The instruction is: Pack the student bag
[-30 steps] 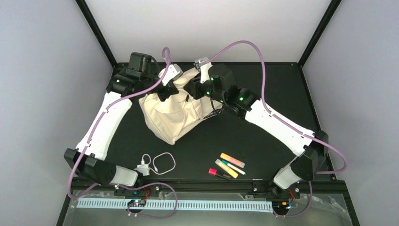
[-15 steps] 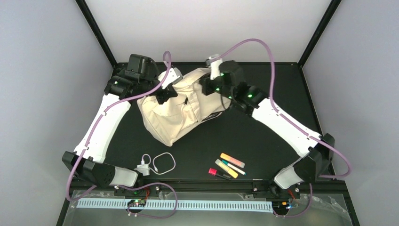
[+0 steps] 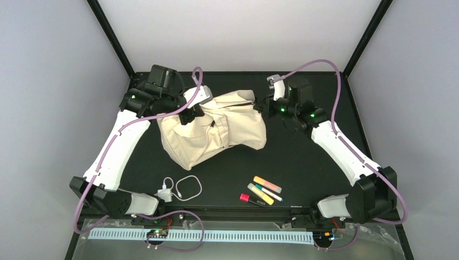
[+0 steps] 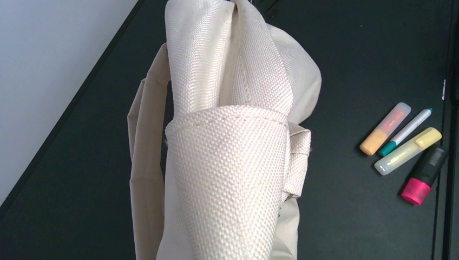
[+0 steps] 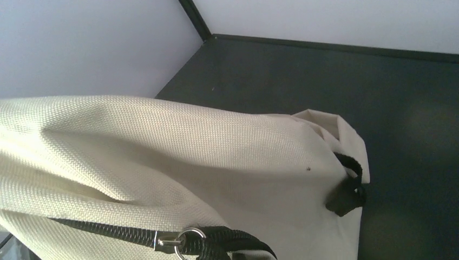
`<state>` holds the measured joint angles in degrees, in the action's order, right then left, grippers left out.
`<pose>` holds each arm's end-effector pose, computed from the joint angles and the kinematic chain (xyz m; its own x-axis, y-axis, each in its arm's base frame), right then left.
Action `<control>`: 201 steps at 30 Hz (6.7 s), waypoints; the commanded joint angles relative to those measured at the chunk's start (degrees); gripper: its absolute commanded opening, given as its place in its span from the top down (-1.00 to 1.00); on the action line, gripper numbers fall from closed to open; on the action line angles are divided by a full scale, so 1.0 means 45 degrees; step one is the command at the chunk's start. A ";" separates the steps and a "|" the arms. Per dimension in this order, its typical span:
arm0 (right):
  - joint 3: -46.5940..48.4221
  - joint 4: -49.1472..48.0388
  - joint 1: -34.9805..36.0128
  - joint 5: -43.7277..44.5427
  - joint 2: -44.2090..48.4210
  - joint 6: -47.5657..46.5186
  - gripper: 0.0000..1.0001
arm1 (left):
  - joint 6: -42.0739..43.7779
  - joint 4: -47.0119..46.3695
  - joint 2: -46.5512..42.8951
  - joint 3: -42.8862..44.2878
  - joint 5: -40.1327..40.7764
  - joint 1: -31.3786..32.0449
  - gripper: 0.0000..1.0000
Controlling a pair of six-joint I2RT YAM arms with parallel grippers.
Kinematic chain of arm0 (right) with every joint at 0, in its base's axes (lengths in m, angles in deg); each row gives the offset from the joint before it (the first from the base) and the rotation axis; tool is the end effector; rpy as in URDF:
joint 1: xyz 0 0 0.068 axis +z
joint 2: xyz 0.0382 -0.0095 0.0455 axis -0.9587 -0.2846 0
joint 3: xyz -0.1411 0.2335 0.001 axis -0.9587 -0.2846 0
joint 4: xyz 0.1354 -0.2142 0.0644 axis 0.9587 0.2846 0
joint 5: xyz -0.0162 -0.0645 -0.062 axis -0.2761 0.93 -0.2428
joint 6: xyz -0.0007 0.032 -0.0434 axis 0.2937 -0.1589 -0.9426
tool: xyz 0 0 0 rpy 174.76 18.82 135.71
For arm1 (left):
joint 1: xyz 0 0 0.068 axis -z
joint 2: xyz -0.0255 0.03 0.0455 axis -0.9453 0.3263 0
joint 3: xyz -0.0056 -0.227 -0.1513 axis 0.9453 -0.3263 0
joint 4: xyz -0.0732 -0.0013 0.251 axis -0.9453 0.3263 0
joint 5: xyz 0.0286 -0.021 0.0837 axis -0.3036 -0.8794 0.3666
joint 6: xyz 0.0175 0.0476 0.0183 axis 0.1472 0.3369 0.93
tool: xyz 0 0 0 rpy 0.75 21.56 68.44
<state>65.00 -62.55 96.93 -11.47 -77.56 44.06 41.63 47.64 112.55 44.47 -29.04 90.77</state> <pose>0.2798 0.1380 0.3348 -0.5789 0.0159 -0.8152 -0.5756 0.7002 0.4224 0.2364 -0.1045 0.4116 -0.1433 0.6303 -0.7630 0.9154 0.3775 0.1399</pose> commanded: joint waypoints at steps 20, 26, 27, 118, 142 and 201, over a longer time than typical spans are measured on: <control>0.4962 0.3008 0.0904 -0.1929 -0.0855 -0.3546 0.98 | 0.1276 0.0050 0.1944 0.5187 0.1373 0.2719 -0.98; 0.5505 0.3252 0.0904 -0.2162 -0.0802 -0.3612 0.98 | 0.0931 -0.1031 0.3396 0.4532 0.2287 0.3268 -0.80; 0.5566 0.3295 0.0900 -0.2236 -0.0817 -0.3608 0.98 | 0.0878 -0.1184 0.3599 0.4628 0.2402 0.3260 -0.60; 0.1979 -0.4049 0.0276 0.0250 0.1349 -0.2896 0.98 | 0.1886 0.1640 0.1117 0.3981 0.1701 0.2482 0.71; 0.2740 -0.3258 0.0332 -0.0670 0.0471 -0.2126 0.98 | -0.0590 -0.2193 0.1469 0.1761 0.3447 0.2183 -0.97; 0.1684 0.0464 0.5473 0.3983 0.2197 0.0778 0.42 | -0.7444 -0.2926 -0.0032 0.0539 -0.1929 0.0478 0.97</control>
<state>74.14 -52.10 120.60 -0.72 -64.70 44.78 9.33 37.06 112.79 43.29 -35.84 92.21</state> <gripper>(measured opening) 0.299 0.018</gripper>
